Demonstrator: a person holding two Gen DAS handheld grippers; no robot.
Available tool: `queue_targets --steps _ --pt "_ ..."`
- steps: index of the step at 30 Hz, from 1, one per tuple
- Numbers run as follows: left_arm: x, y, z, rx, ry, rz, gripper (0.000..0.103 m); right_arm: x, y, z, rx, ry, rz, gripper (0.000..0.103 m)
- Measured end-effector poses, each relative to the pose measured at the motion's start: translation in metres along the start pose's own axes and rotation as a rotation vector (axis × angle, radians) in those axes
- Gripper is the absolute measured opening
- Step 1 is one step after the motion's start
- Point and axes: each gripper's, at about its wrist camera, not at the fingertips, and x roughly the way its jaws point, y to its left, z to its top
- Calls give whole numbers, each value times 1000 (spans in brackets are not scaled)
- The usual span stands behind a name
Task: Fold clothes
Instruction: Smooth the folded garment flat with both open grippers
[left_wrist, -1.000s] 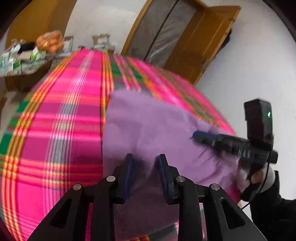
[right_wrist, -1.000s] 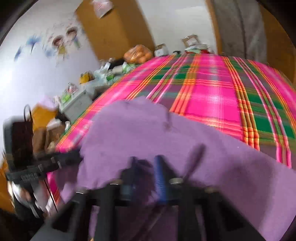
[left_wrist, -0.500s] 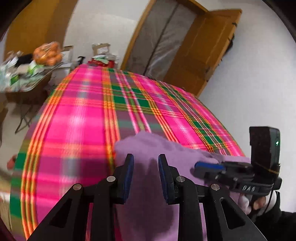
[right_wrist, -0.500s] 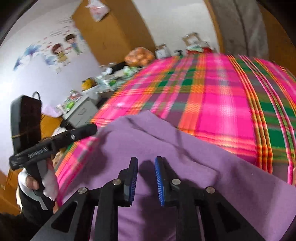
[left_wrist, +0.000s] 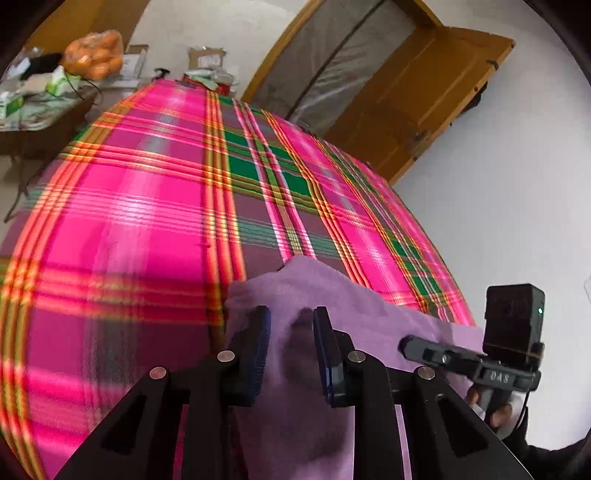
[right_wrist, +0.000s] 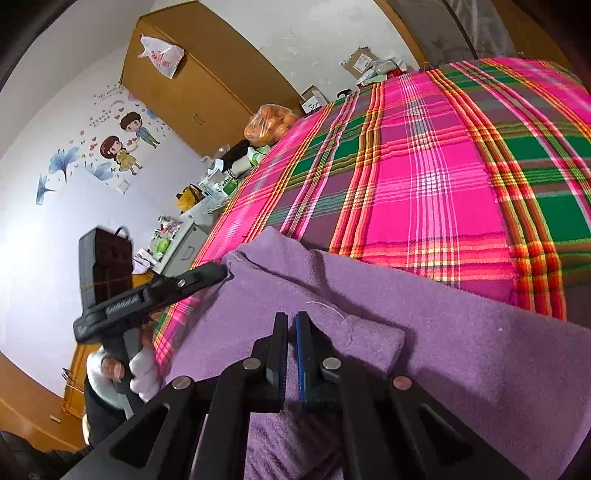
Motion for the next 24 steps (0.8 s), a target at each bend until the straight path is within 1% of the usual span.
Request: queue_targets --steps 7,8,9,11,12,14,17,21,22,24 --pt "-36 -26 -37 52 -62 59 26 1 6 2 -21 2 -23 4" --pt "-42 -29 -42 59 -71 67 26 -1 10 1 -41 -3 -41 5" --pt "-47 -33 -48 66 -79 76 26 -3 14 -1 -60 -7 -59 7" --pt "-53 -41 -57 88 -86 77 26 -12 33 -10 -142 -31 -102 23" --pt "-54 -46 -62 98 -83 75 26 -17 43 -15 -175 -33 -107 24" --pt "-56 -56 -70 121 -76 71 26 -26 64 -30 -243 -18 -100 24" --pt "-58 -68 -88 172 -59 62 26 -46 80 -52 -328 -25 -123 24" --pt "-58 -74 -107 207 -35 55 26 -54 88 -77 -400 -14 -160 24" --pt "-56 -74 -111 214 -29 62 26 -53 86 -86 -424 -8 -181 22" --pt "-53 -74 -119 242 -36 80 26 -53 87 -99 -475 -34 -203 21"
